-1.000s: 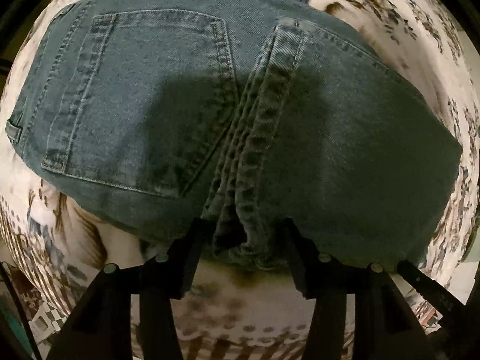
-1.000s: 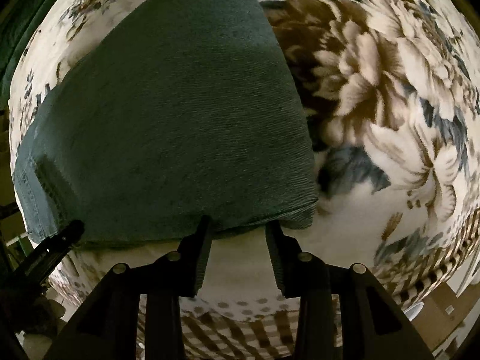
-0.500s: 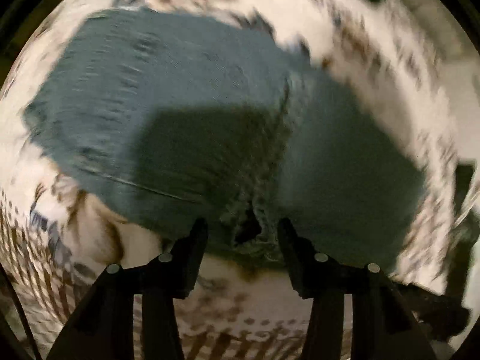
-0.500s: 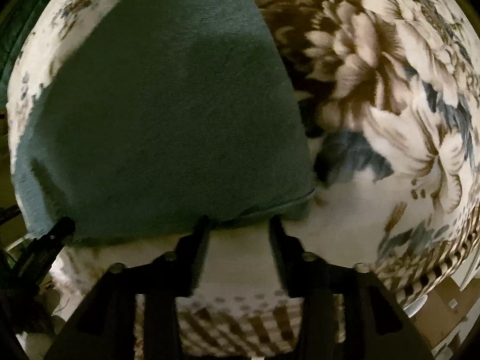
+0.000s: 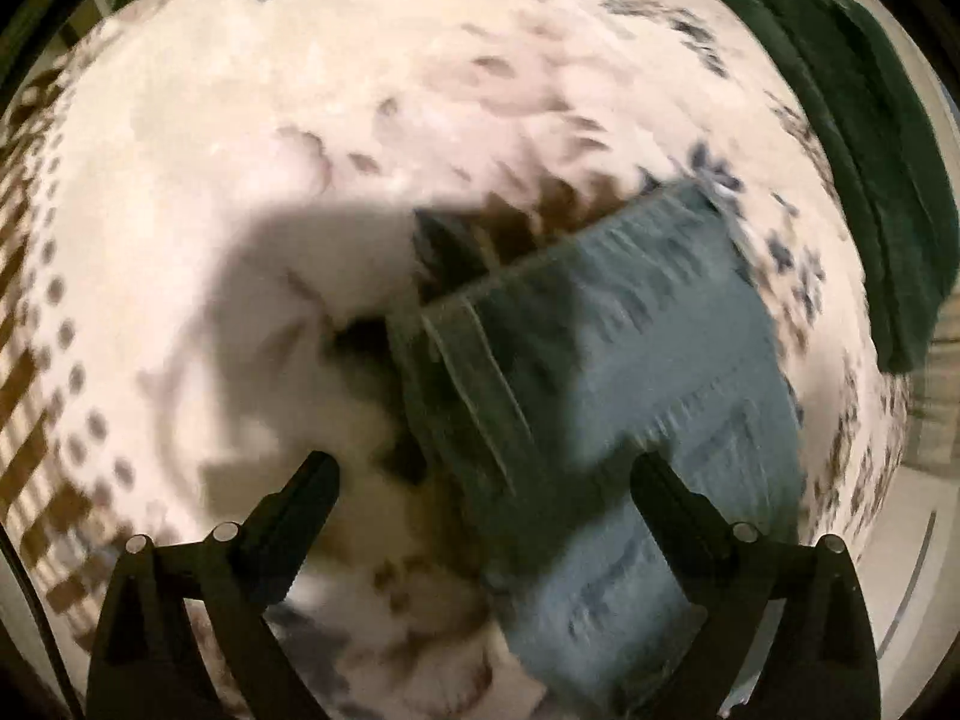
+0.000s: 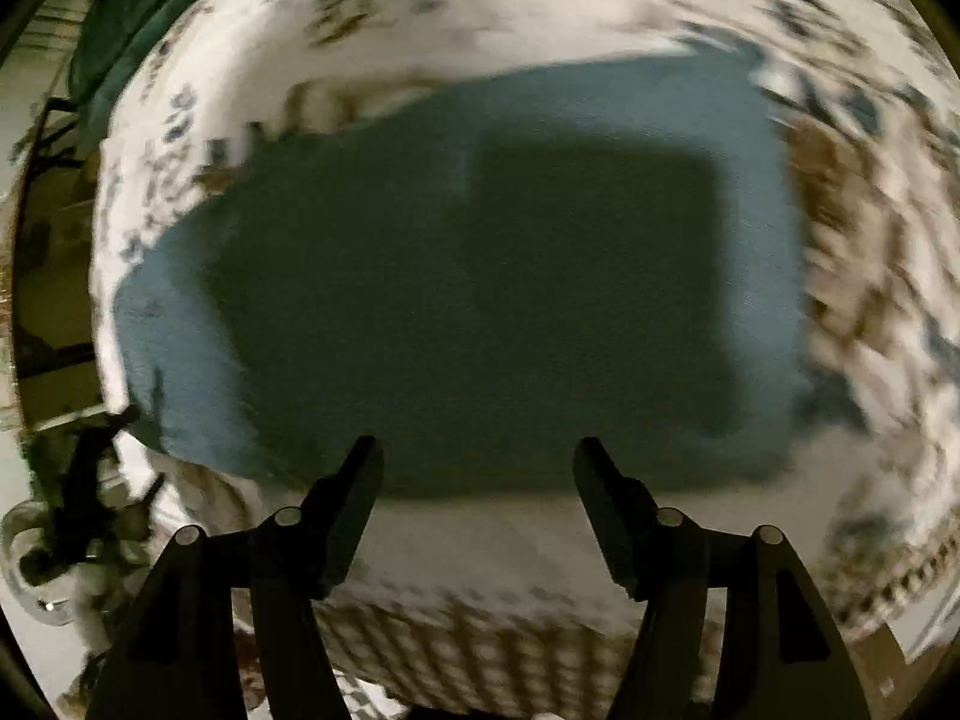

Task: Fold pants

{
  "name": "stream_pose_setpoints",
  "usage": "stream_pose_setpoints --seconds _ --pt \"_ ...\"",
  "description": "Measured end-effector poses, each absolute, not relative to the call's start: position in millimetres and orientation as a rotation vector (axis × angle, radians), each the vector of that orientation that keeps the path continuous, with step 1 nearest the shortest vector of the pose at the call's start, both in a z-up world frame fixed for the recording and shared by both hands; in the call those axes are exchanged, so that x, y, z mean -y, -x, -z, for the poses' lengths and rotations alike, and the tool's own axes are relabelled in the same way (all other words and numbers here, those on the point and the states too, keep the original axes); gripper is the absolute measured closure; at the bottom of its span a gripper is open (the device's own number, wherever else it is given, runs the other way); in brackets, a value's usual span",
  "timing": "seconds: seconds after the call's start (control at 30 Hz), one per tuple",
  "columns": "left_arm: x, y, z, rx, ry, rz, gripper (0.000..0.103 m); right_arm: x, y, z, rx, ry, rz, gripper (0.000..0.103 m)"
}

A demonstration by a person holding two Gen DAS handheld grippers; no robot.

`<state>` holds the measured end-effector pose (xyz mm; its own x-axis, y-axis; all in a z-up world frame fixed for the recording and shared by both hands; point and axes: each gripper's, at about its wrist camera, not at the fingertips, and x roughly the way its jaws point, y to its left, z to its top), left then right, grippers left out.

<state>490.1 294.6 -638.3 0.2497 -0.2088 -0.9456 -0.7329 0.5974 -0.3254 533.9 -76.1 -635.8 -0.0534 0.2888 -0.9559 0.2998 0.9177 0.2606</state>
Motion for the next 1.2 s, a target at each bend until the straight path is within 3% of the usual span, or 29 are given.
stream_pose_setpoints --seconds 0.27,0.3,0.43,0.5,0.57,0.7,0.77,0.83,0.9,1.2 --pt "-314.3 -494.6 650.7 -1.268 0.953 -0.407 0.004 -41.7 -637.4 660.7 -1.668 -0.213 -0.082 0.035" --pt "-317.7 -491.7 648.5 -1.250 0.969 -0.402 0.008 -52.1 -641.4 663.9 -1.670 -0.170 -0.080 0.033" --pt "-317.1 -497.9 626.7 -1.159 0.937 -0.370 0.059 -64.5 -644.3 666.2 -1.669 -0.104 -0.071 0.033" --pt "-308.4 -496.3 604.3 -1.086 0.883 -0.340 0.066 -60.6 -639.1 664.0 -1.662 -0.101 -0.079 0.033" --pt "-302.7 -500.4 599.4 -1.054 0.873 -0.308 0.066 -55.0 -632.8 662.7 -1.664 -0.102 -0.076 0.033" --pt "-328.9 -497.3 660.1 -1.107 1.089 -0.311 0.047 -44.7 -622.8 657.3 -1.656 -0.103 -0.081 0.033" --pt "-333.4 -499.1 670.1 -1.082 1.136 -0.286 0.049 -38.9 -620.1 654.6 -1.657 -0.116 -0.081 0.033" --pt "-325.6 -505.5 652.0 -1.071 1.021 -0.258 0.067 -38.9 -621.4 654.5 -1.659 -0.138 -0.077 0.033" --pt "-315.6 -506.5 630.0 -1.046 0.930 -0.248 0.072 -30.5 -618.3 650.7 -1.658 -0.165 -0.074 0.033" --pt "-253.3 -501.0 525.3 -0.915 0.732 -0.149 0.075 69.8 -581.3 620.6 -1.599 -0.329 -0.012 0.033"
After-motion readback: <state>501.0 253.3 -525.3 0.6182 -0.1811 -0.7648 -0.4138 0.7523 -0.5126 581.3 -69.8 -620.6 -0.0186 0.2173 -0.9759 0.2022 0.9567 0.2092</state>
